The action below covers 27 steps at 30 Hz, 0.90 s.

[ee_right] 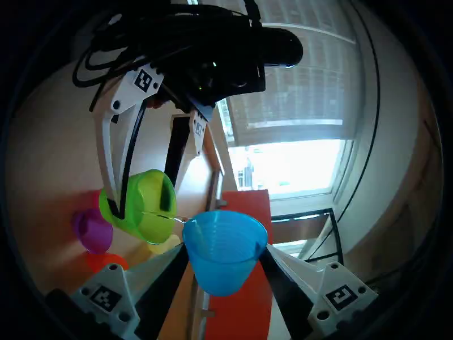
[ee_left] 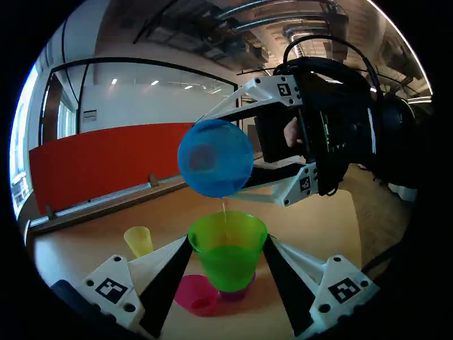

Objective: Pour water

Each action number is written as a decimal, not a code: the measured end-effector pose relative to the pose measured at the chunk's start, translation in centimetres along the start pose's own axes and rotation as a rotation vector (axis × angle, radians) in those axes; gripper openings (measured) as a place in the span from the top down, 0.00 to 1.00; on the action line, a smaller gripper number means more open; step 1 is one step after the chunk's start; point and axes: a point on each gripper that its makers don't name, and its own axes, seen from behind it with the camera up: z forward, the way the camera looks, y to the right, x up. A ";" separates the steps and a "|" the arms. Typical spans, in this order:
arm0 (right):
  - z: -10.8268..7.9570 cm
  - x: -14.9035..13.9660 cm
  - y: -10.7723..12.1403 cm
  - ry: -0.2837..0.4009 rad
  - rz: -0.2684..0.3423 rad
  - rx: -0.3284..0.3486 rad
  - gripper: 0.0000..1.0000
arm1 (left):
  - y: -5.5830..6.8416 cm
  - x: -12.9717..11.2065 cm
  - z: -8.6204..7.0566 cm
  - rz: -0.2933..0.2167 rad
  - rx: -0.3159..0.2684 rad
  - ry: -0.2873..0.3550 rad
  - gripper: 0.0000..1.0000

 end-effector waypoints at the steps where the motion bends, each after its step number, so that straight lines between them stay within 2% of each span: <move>1: 0.0 0.0 0.0 0.000 -0.003 0.000 0.11 | 0.0 0.0 0.0 0.000 0.000 0.000 0.13; 27: 0.3 -0.3 0.9 0.002 -0.039 0.000 0.12 | 0.1 0.1 0.0 -0.006 -0.003 0.006 0.13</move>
